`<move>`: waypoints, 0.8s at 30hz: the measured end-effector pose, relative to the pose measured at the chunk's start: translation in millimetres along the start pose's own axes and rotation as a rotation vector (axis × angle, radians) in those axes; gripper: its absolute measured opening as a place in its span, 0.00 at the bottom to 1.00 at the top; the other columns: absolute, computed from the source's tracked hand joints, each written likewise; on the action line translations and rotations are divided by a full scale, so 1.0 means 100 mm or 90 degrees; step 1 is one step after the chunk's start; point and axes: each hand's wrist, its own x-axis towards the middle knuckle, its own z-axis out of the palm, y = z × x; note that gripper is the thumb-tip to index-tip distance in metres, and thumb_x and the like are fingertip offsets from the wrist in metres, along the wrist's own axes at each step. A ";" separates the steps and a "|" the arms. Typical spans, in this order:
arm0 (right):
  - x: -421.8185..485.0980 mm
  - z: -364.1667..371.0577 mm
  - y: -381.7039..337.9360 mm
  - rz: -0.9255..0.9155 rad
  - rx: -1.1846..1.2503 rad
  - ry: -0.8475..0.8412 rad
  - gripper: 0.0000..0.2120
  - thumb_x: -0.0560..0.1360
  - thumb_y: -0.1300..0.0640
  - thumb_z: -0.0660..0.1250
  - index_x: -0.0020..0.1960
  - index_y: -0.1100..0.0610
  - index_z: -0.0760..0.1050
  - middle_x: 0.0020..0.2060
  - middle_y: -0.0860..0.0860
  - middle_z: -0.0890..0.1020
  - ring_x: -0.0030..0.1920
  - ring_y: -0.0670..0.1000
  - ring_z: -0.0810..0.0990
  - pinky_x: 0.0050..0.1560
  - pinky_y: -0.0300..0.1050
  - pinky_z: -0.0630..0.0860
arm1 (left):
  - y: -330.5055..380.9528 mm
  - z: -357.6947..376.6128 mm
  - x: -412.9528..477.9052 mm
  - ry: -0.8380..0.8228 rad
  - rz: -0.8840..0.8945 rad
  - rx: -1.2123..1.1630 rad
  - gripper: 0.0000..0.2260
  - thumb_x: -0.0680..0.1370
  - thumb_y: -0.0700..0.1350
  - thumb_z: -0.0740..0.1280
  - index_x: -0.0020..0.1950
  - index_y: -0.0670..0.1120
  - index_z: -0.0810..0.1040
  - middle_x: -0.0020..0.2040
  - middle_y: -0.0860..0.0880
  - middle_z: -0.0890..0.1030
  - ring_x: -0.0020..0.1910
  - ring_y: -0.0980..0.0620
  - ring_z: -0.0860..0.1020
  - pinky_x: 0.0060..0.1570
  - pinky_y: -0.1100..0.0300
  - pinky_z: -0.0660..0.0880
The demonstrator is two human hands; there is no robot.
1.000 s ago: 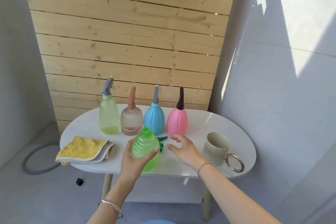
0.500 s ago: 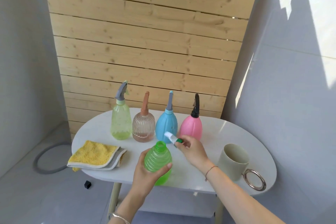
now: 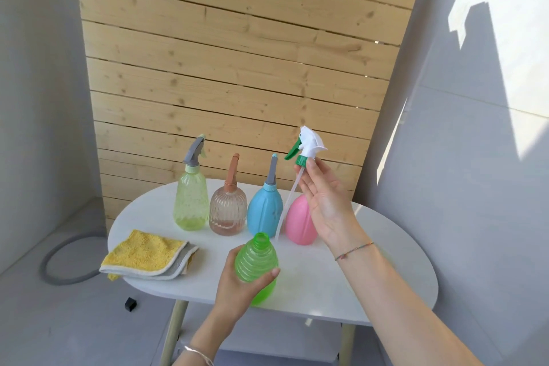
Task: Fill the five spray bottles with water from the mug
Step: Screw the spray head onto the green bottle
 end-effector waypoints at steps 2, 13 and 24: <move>-0.01 0.03 0.07 -0.003 0.012 0.001 0.05 0.77 0.63 0.65 0.49 0.55 0.77 0.41 0.47 0.86 0.46 0.45 0.84 0.59 0.40 0.76 | -0.01 0.00 0.00 -0.004 0.001 0.000 0.28 0.63 0.46 0.82 0.59 0.54 0.74 0.52 0.54 0.82 0.47 0.65 0.80 0.44 0.72 0.74; 0.00 -0.17 0.42 0.009 -0.151 -0.049 0.11 0.74 0.66 0.68 0.56 0.58 0.76 0.48 0.50 0.84 0.53 0.48 0.81 0.62 0.41 0.73 | -0.04 0.01 0.02 0.003 -0.001 0.008 0.29 0.63 0.47 0.82 0.60 0.54 0.73 0.53 0.54 0.82 0.46 0.67 0.79 0.43 0.76 0.73; -0.16 -0.59 0.62 0.110 -0.382 -0.188 0.15 0.70 0.67 0.72 0.55 0.58 0.77 0.49 0.53 0.84 0.49 0.45 0.83 0.50 0.36 0.77 | -0.07 -0.02 0.07 -0.078 0.006 0.026 0.35 0.60 0.47 0.84 0.60 0.53 0.68 0.56 0.52 0.79 0.52 0.63 0.79 0.45 0.72 0.74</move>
